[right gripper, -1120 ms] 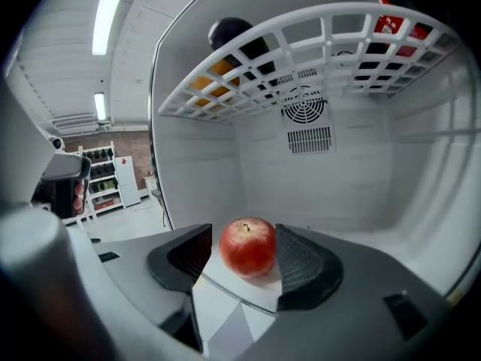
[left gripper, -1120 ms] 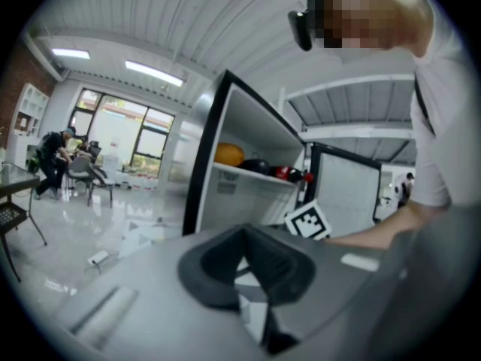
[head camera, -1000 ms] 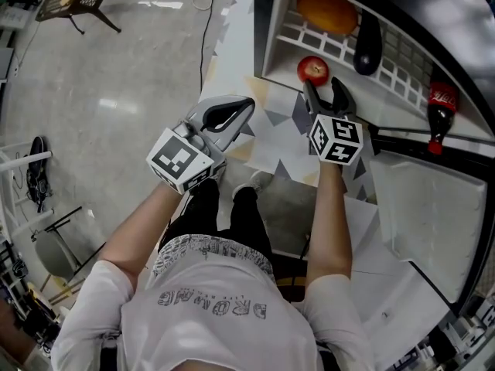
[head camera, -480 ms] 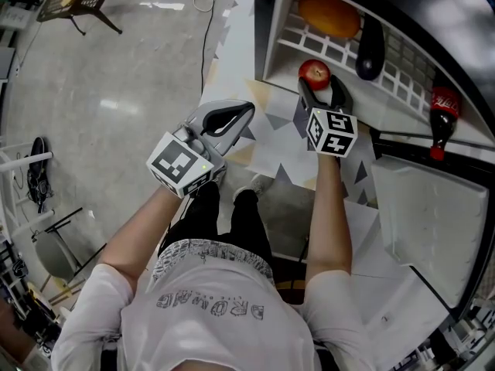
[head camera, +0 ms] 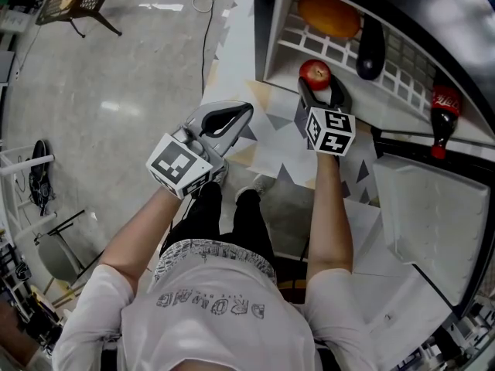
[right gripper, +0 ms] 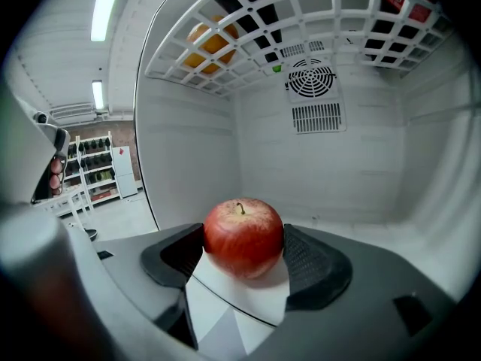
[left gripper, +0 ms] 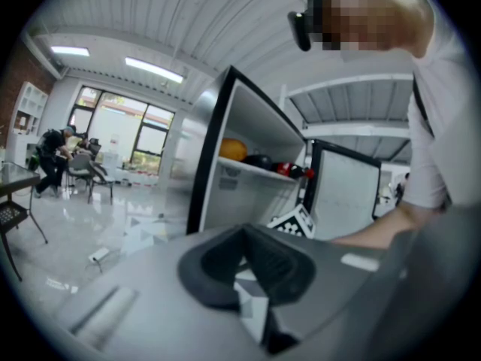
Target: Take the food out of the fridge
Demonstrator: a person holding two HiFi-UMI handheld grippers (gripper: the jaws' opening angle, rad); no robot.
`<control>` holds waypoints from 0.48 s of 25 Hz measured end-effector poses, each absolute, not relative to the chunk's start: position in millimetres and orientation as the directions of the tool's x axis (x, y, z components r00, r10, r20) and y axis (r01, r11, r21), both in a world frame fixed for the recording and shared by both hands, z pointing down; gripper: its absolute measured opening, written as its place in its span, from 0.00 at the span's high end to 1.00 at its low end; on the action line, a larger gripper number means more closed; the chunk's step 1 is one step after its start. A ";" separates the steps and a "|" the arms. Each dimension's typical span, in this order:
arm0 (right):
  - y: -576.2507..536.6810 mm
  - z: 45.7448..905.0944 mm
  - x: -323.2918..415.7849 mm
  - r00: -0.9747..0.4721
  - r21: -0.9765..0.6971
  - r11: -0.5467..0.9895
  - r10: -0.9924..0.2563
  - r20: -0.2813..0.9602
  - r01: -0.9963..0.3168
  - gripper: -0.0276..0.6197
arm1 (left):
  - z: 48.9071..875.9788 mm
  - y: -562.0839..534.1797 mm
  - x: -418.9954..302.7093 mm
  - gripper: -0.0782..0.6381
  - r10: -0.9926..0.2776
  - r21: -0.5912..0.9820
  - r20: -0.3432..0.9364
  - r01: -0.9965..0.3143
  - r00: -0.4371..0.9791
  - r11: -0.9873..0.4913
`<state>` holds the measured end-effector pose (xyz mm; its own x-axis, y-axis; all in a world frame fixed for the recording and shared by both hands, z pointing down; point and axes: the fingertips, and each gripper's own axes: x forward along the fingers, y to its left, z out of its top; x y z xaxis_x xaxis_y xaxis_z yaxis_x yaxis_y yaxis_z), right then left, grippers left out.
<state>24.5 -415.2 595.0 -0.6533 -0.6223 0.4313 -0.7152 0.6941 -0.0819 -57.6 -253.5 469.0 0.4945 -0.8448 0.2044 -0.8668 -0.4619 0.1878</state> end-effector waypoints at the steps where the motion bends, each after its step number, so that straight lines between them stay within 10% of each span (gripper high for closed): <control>1: -414.4 592.5 24.5 -0.655 -0.082 0.695 -0.624 0.426 -0.715 0.49 | 468.4 -253.7 -57.5 0.88 -0.843 0.187 0.204 -0.865 0.497 -0.465; 12: -388.3 538.1 40.2 -0.663 -0.093 0.682 -0.655 0.362 -0.725 0.49 | 443.1 -252.4 -49.6 0.88 -0.816 0.171 0.173 -0.832 0.552 -0.527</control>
<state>40.2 -388.3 538.1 -0.6630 -0.6552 0.3622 -0.7251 0.6823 -0.0932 -49.6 -252.4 443.1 0.5521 -0.8157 0.1730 -0.8324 -0.5272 0.1705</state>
